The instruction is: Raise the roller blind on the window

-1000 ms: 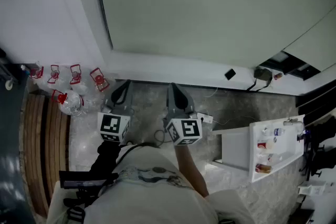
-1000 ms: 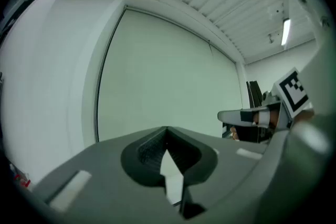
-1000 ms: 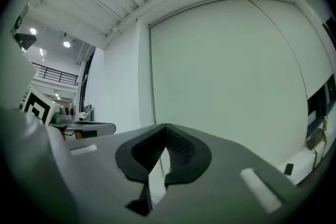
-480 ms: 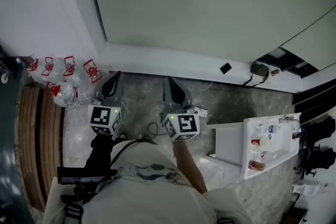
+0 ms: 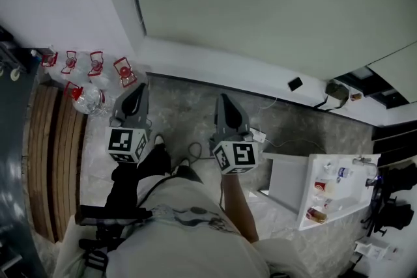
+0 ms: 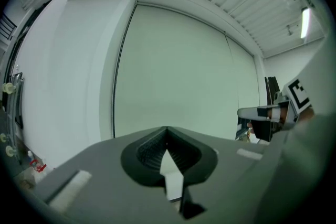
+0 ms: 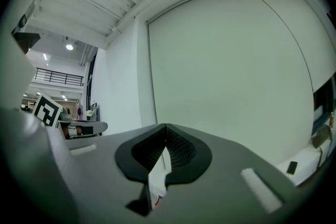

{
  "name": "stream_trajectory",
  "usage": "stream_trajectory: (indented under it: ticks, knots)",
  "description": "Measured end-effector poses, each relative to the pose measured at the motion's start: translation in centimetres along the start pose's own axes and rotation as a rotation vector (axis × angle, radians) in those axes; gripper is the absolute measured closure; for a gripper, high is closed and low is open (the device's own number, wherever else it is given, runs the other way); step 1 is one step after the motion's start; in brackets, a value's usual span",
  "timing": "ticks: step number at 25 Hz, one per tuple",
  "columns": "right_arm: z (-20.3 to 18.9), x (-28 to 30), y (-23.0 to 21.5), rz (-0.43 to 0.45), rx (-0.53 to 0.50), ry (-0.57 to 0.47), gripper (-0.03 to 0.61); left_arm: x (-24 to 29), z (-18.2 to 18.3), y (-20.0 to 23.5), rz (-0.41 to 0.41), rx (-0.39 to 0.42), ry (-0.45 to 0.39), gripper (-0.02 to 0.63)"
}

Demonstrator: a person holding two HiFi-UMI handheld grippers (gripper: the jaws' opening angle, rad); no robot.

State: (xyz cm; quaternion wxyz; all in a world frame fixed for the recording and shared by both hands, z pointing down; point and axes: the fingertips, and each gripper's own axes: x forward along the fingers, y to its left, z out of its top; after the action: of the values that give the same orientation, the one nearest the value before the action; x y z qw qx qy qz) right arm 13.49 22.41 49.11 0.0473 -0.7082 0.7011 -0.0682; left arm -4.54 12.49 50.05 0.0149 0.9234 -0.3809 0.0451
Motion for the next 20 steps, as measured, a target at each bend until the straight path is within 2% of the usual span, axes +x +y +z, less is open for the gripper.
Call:
stream_trajectory:
  ticks: [4, 11, 20]
  knots:
    - [0.1, 3.3, 0.8, 0.019, -0.017, 0.0, 0.575, 1.8, -0.1, 2.0, 0.006, -0.011, -0.011, 0.617]
    - [1.8, 10.6, 1.2, 0.006, -0.03, -0.025, 0.577, 7.4, 1.6, 6.3, -0.03, -0.014, -0.048, 0.617]
    - [1.4, 18.6, 3.7, 0.067, -0.026, 0.001, 0.577, 11.0, 0.4, 11.7, -0.02, -0.06, 0.004, 0.617]
